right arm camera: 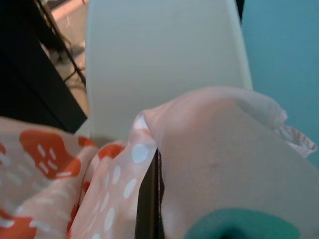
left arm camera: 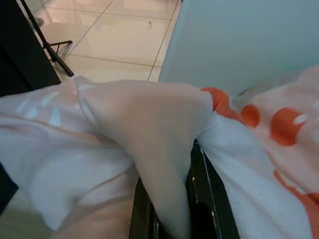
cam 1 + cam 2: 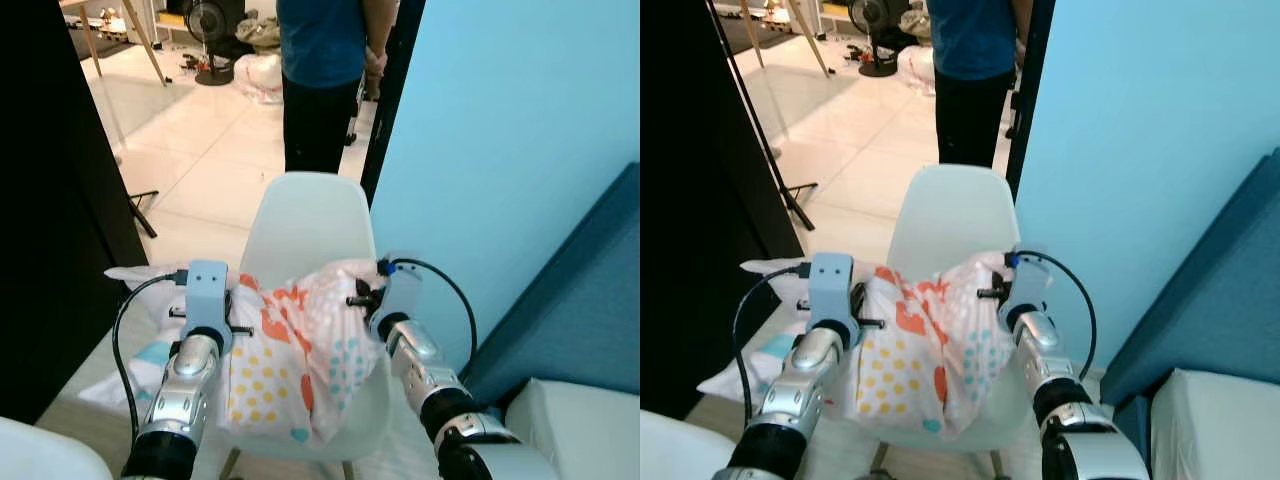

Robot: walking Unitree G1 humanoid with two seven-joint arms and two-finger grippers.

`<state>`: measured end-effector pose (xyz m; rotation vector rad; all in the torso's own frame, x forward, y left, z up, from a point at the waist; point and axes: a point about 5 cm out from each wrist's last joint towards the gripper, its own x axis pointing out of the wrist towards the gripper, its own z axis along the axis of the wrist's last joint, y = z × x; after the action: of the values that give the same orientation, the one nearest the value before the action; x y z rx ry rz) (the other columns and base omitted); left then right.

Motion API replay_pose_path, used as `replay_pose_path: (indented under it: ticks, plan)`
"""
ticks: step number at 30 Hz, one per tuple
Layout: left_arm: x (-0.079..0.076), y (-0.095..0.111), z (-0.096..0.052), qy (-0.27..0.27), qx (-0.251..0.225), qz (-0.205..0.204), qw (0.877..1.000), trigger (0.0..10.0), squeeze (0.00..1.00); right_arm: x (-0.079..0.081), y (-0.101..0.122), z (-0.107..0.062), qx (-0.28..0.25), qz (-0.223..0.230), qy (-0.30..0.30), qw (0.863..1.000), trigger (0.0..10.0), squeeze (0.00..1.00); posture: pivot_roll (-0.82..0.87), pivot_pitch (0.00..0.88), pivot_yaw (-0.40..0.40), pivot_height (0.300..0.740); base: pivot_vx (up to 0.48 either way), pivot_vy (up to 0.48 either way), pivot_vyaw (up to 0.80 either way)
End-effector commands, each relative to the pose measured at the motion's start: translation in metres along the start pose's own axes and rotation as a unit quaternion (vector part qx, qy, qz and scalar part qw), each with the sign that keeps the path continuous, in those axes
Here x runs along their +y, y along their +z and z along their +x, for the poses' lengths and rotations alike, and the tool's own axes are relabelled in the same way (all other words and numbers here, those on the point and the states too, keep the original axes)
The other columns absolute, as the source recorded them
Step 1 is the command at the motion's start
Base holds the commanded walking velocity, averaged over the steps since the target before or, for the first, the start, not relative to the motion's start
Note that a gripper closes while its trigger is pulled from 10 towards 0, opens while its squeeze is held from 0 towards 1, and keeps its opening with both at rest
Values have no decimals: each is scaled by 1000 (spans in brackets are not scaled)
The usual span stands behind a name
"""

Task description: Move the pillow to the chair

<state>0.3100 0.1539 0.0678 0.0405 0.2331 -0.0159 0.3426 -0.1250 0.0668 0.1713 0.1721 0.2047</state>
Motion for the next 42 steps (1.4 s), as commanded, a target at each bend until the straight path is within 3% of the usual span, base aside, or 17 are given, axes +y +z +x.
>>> replay_pose_path:
  ticks: [1, 7, 10, 13, 26, 36, 40, 42]
  plan:
    - [-5, 10, 3, -21, -27, 0, 999, 10000, 0, 1, 19, 2, -57, -13, 9, 998, 10000, 0, 39, 0, -53, 643, 0, 0, 0]
    - [-10, 17, 3, -45, -49, -7, 998, 10000, 0, -2, 20, 1, -63, -22, -2, 998, 10000, 0, 35, 0, -52, 643, 0, 0, 0]
    - [-23, 27, 0, -106, -90, -3, 990, 10000, 0, -8, 26, 0, -83, -27, -24, 996, 10000, 0, 30, 0, -56, 643, 0, 0, 0]
    - [-27, 31, -2, -125, -103, -2, 987, 10000, 0, -9, 28, 0, -90, -27, -29, 995, 10000, 0, 29, 0, -59, 643, 0, 0, 0]
    - [-6, 31, 4, -80, -102, 24, 991, 10000, 0, -8, 29, -1, -97, -37, -23, 994, 10000, 0, 27, 0, -67, 643, 0, 0, 0]
    - [-9, 29, 5, -85, -99, 56, 990, 10000, 0, -12, 34, -2, -116, -44, -36, 992, 10000, 0, 23, 0, -68, 643, 0, 0, 0]
    - [-23, 37, 1, -162, -120, -4, 979, 10000, 0, -28, 49, -7, -162, -68, -100, 979, 10000, 0, 21, 0, -70, 643, 0, 0, 0]
    - [-42, 44, -14, -286, -142, -10, 948, 10000, 0, -50, 56, -15, -184, -71, -176, 965, 10000, 0, 20, 0, -70, 643, 0, 0, 0]
